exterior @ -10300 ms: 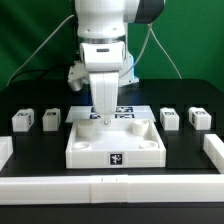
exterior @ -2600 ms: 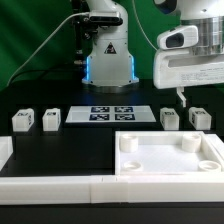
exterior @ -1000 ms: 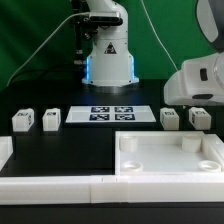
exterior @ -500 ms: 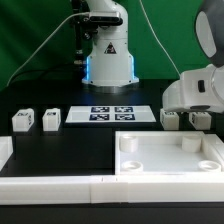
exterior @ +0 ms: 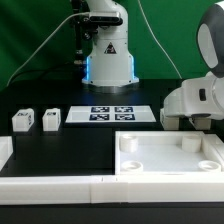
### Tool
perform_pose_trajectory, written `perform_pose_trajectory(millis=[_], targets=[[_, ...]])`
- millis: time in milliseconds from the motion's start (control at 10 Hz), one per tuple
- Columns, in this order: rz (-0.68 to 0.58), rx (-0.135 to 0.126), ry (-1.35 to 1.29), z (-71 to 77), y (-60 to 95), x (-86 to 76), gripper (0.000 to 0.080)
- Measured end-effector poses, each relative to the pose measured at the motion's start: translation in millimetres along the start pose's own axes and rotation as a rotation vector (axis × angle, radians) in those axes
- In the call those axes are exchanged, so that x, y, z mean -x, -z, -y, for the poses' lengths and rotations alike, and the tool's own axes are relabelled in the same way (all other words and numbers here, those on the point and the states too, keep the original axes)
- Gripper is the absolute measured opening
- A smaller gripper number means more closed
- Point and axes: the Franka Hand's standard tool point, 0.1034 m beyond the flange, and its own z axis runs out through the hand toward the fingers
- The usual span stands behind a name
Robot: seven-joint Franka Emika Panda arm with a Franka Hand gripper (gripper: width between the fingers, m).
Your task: Assemble one leg
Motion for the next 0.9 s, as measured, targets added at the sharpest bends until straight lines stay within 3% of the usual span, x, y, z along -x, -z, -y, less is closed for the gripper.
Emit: perform_pose_trajectory(millis=[300,400,500,600,700,900], targets=[[0.0,0.0,0.0,-0.2,-0.1,-0.1,0.0649],[0.0,0.0,0.0,-0.2,-0.1,-0.1,0.0535],[0.0,0.0,0.0,-0.2,-0.1,-0.1,0.0535],[0.0,0.0,0.0,-0.2,-0.1,0.0,0.0345],[0.001,0.0,0.0,-0.2,-0.1,0.0,0.0291],[0.001,0.0,0.0,-0.2,-0.1,0.0,0.0291]])
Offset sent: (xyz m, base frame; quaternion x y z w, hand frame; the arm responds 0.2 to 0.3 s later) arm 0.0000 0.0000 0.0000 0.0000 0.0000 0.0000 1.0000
